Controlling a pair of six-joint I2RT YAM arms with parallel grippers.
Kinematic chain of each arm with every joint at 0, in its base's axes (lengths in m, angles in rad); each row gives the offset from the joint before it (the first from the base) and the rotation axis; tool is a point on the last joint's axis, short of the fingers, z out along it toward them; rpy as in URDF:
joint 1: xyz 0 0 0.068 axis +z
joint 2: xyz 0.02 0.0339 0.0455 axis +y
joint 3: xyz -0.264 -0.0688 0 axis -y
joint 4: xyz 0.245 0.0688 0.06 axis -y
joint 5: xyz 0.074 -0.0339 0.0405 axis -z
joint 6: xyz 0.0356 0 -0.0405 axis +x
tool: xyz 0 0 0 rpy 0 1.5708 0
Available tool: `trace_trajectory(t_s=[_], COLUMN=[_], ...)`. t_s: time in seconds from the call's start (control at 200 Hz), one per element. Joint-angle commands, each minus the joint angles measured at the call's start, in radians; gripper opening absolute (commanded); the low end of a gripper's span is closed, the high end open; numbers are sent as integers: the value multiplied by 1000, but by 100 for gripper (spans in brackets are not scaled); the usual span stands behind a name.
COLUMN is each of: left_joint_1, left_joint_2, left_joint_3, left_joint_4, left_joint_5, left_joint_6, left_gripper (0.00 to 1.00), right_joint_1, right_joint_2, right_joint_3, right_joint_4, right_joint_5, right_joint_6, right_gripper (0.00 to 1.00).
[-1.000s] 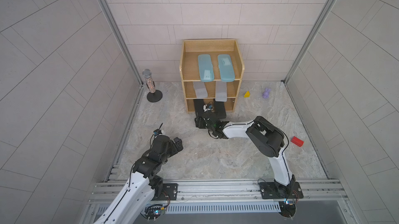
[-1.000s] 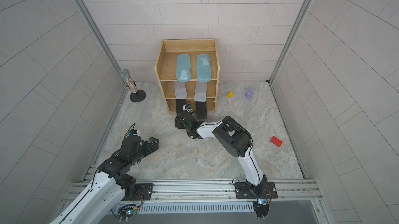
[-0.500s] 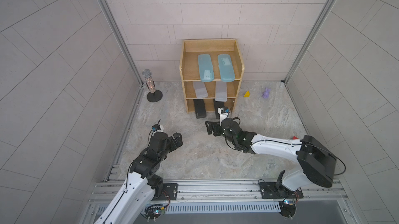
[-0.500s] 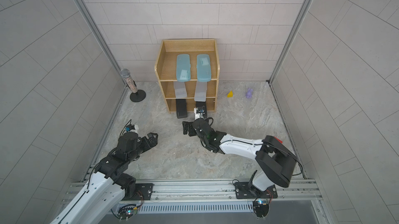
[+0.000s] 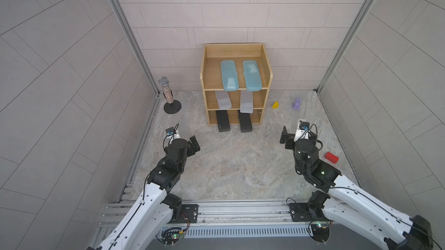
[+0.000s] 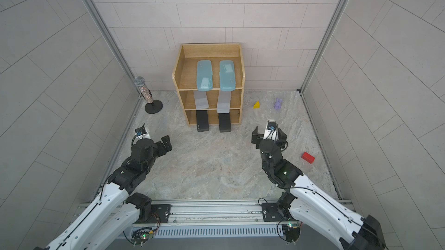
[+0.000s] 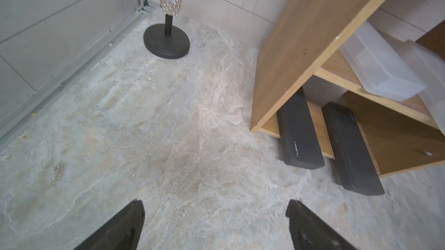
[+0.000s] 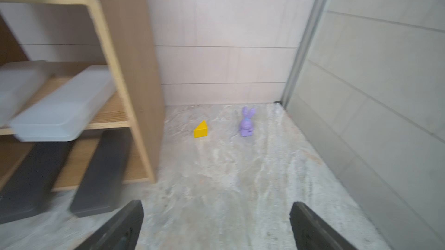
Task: Place the pencil cases on the shelf according to color
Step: Reset both arms
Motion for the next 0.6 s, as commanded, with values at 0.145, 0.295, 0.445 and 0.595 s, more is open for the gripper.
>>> trace_trajectory(t_s=[0.145,0.295,0.445,0.595], left_joint_1=[5,66,193,244], left_joint_2=[168,201,248,311], left_joint_3=[-26,-74,-123,-151], left_joint_4=[324,440,529,653], left_joint_5=[-185,-230,-196,-188], left_joint_6=[176,247,231,322], left_gripper=[100,100,100,100], right_joint_1=[-218,-311,-356,-377], right_joint_2=[-17,105,292,467], right_joint_3=[-89,-120,-183,-201], right_joint_4=[110,241,503,692], right_joint_5=[-52,-105,-95,-89], right_joint_6=[-91,-85,-125,-157], right_gripper=[100,100,100,100])
